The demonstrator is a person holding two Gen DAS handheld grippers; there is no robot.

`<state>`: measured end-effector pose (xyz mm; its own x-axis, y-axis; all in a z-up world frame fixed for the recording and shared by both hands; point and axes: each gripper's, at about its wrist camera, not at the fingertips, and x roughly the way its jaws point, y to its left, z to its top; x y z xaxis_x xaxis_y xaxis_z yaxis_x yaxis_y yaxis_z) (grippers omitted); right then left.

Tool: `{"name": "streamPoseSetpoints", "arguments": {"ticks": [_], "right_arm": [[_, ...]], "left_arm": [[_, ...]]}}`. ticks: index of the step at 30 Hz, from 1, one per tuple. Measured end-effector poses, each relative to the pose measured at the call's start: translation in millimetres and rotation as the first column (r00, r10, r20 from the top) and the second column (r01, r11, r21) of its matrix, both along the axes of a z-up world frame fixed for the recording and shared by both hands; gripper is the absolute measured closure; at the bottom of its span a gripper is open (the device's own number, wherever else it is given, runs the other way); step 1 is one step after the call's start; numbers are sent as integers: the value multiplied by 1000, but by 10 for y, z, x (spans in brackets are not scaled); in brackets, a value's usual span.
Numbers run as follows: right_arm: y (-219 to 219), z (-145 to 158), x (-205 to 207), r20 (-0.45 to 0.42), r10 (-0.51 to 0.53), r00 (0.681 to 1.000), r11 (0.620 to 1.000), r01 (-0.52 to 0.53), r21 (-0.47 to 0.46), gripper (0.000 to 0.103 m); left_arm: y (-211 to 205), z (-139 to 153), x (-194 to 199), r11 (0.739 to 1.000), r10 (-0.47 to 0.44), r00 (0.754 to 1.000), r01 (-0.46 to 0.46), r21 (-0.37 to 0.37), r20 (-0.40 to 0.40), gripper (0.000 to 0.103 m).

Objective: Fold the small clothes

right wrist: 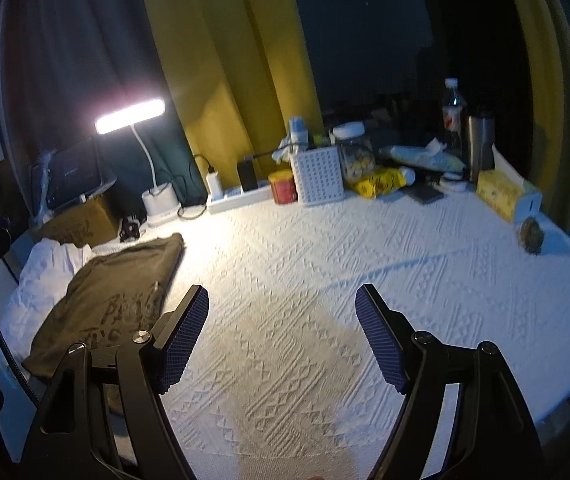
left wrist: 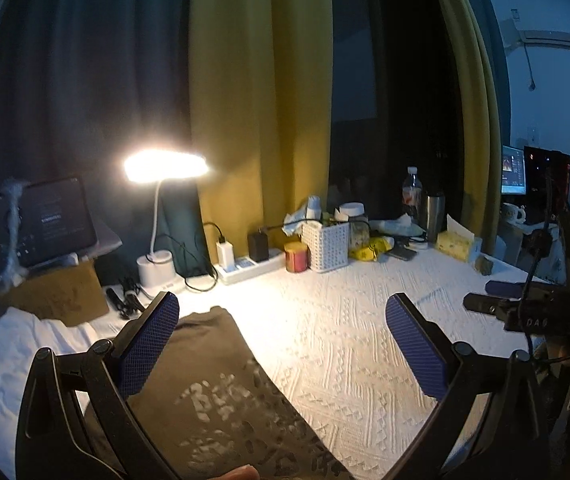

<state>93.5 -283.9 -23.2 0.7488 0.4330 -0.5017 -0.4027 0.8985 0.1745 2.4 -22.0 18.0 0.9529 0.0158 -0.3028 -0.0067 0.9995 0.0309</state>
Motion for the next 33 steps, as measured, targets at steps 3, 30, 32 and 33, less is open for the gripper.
{"name": "streamPoseSetpoints", "arguments": {"ticks": [3, 30, 32, 33], "right_arm": [[-44, 123, -27, 24, -18, 1000, 1000, 18, 1, 24], [185, 1343, -558, 341, -40, 939, 999, 40, 7, 24], [249, 1432, -632, 363, -23, 931, 1000, 22, 7, 24], [280, 1467, -665, 376, -20, 927, 1000, 19, 5, 24]], "left_arm": [[-11, 59, -51, 1000, -23, 999, 23, 2, 25, 1], [348, 671, -491, 995, 85, 972, -74, -61, 218, 1], [377, 701, -528, 995, 101, 970, -92, -50, 222, 1], [398, 722, -553, 994, 111, 967, -104, -45, 228, 1]]}}
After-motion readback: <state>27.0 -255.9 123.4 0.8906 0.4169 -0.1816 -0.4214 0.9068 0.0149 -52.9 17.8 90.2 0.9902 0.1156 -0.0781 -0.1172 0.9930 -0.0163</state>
